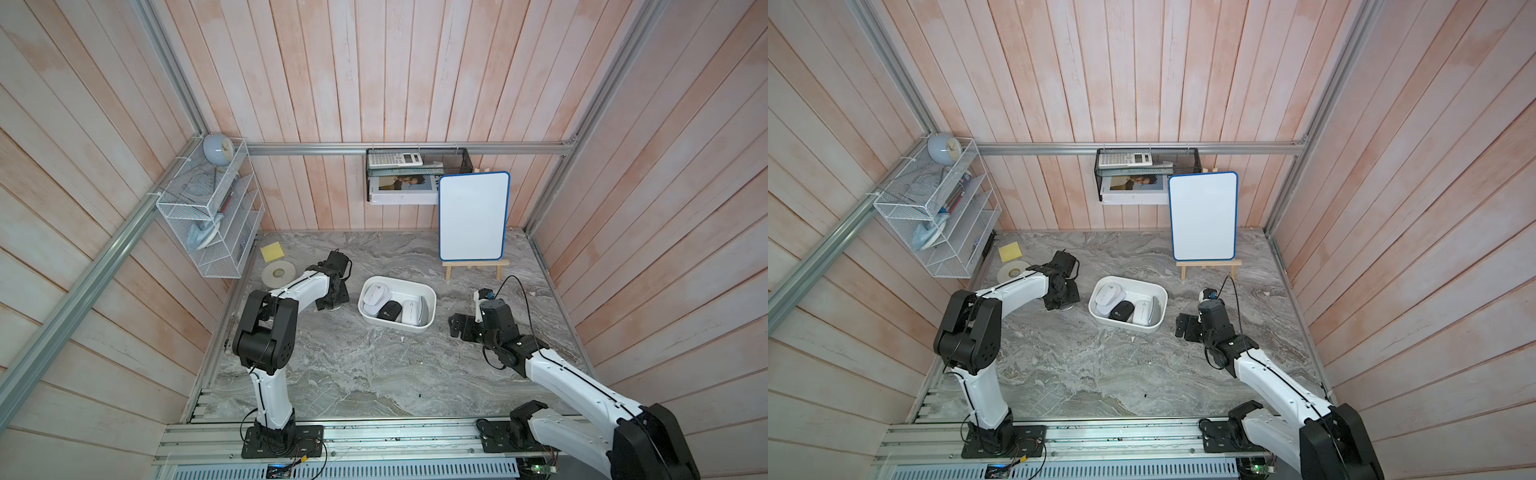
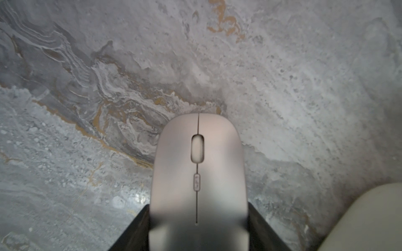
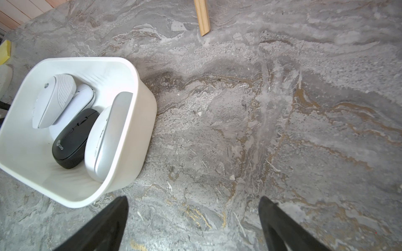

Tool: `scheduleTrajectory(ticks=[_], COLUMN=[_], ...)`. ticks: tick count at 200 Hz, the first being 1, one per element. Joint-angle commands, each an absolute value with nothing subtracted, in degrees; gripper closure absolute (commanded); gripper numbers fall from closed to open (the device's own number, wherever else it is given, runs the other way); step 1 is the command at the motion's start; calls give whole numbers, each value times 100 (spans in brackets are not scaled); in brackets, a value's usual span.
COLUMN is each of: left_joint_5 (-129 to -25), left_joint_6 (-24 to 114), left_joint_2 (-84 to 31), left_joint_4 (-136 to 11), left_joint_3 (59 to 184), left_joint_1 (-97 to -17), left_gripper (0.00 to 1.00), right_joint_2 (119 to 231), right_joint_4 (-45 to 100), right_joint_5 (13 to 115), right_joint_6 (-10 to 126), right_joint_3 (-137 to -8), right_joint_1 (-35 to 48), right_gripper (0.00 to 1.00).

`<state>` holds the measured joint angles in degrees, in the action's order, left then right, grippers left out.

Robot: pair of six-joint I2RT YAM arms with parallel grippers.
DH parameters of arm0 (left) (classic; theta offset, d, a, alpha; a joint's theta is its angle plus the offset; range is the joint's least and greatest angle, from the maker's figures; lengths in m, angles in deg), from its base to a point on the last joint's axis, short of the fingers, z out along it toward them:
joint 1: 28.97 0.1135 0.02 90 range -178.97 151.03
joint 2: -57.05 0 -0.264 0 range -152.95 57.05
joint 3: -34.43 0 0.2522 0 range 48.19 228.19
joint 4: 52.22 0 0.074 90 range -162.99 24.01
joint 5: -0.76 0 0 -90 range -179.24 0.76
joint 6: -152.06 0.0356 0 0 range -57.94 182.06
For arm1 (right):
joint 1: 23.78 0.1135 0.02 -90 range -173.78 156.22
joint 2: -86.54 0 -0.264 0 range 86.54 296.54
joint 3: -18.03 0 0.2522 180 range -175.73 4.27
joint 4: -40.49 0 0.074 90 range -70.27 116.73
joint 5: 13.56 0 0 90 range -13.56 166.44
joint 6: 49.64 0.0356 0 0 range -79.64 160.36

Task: Take out the mouse from the storage box
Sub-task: Place the mouse at the center of the board.

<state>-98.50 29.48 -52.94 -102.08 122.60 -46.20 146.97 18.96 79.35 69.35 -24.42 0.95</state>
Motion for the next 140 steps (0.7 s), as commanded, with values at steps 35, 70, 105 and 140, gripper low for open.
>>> scheduleTrajectory(ticks=[35,70,105,140], left_joint_5=[-9692,-9632,-9595,-9645], left_joint_6=[2980,2980,2972,2898], left_joint_2=[-5589,-5526,-5076,-4068], left_joint_4=[-10078,-10029,-9867,-9376], left_joint_3=[12334,12249,11862,10992], left_joint_1=[-4575,-4571,-4572,-4575], left_gripper=[35,25,14,12], right_joint_2=[14754,14719,14714,14792], right_joint_4=[1697,1596,1464,1252], right_joint_5=[7971,8056,8165,8376], right_joint_6=[7033,7048,7108,7195], right_joint_3=[-2709,-2791,-2889,-3130], right_joint_1=[210,289,381,552], right_gripper=[2,2,3,2])
